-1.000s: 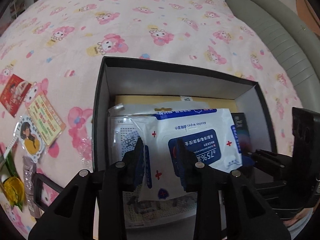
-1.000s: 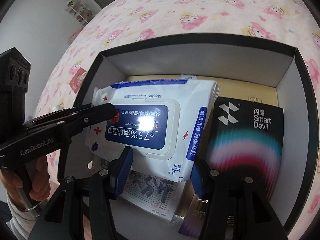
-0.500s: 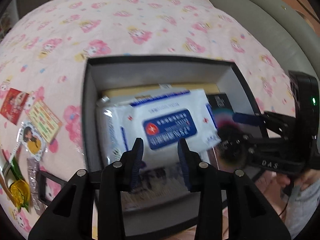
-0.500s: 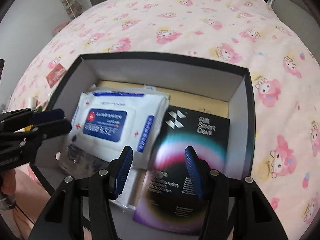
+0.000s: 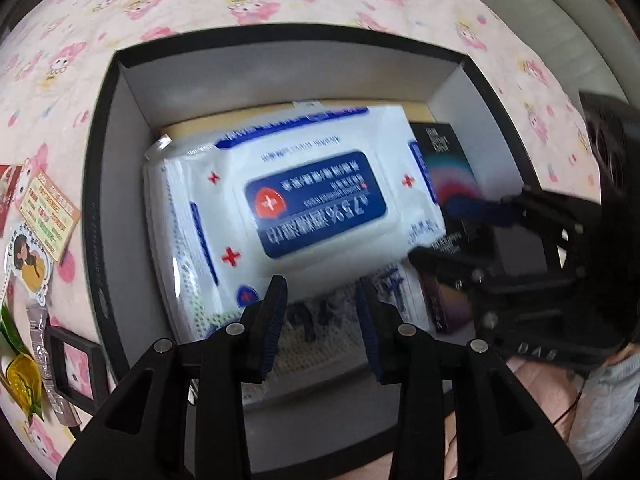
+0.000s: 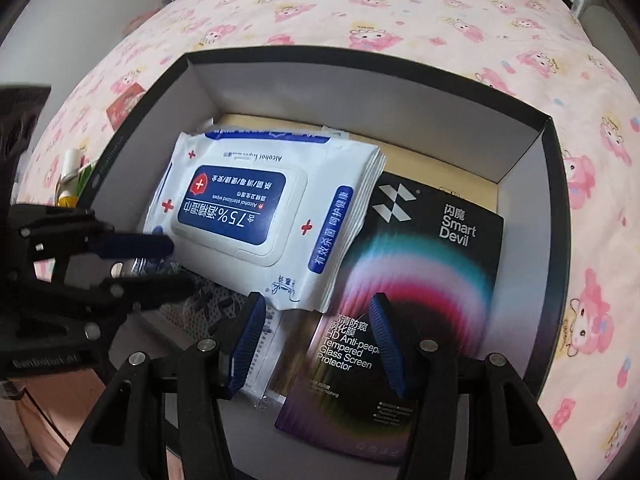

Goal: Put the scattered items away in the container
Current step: 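Lay the wipes pack on the bead kit and open the right tool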

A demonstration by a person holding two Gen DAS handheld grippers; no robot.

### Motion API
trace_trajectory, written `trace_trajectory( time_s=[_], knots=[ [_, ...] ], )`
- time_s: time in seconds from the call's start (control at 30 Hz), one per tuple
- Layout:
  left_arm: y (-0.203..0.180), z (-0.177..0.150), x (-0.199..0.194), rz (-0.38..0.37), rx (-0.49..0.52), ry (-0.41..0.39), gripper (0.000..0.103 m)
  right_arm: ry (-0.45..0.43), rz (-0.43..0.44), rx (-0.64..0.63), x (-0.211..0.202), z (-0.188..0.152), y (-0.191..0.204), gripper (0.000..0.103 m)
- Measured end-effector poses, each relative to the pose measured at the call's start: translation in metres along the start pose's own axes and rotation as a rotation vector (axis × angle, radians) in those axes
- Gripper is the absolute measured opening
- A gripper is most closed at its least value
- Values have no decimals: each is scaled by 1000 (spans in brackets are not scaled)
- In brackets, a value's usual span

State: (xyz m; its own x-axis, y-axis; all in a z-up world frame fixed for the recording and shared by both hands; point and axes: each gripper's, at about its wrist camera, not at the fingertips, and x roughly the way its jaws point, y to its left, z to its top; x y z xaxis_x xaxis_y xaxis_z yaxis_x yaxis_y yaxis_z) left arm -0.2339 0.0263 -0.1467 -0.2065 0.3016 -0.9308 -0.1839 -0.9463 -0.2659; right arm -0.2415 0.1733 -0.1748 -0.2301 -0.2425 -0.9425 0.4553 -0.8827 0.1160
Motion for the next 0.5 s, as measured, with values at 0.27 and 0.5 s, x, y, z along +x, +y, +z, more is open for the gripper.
trace_trajectory(
  time_s=[0.27, 0.5],
  knots=[
    [-10, -4, -1, -55, 45, 45, 37, -2, 11, 40, -2, 0, -5, 50],
    [-7, 3, 6, -9, 23, 49, 36, 4, 27, 32, -5, 0, -6, 50]
  ],
)
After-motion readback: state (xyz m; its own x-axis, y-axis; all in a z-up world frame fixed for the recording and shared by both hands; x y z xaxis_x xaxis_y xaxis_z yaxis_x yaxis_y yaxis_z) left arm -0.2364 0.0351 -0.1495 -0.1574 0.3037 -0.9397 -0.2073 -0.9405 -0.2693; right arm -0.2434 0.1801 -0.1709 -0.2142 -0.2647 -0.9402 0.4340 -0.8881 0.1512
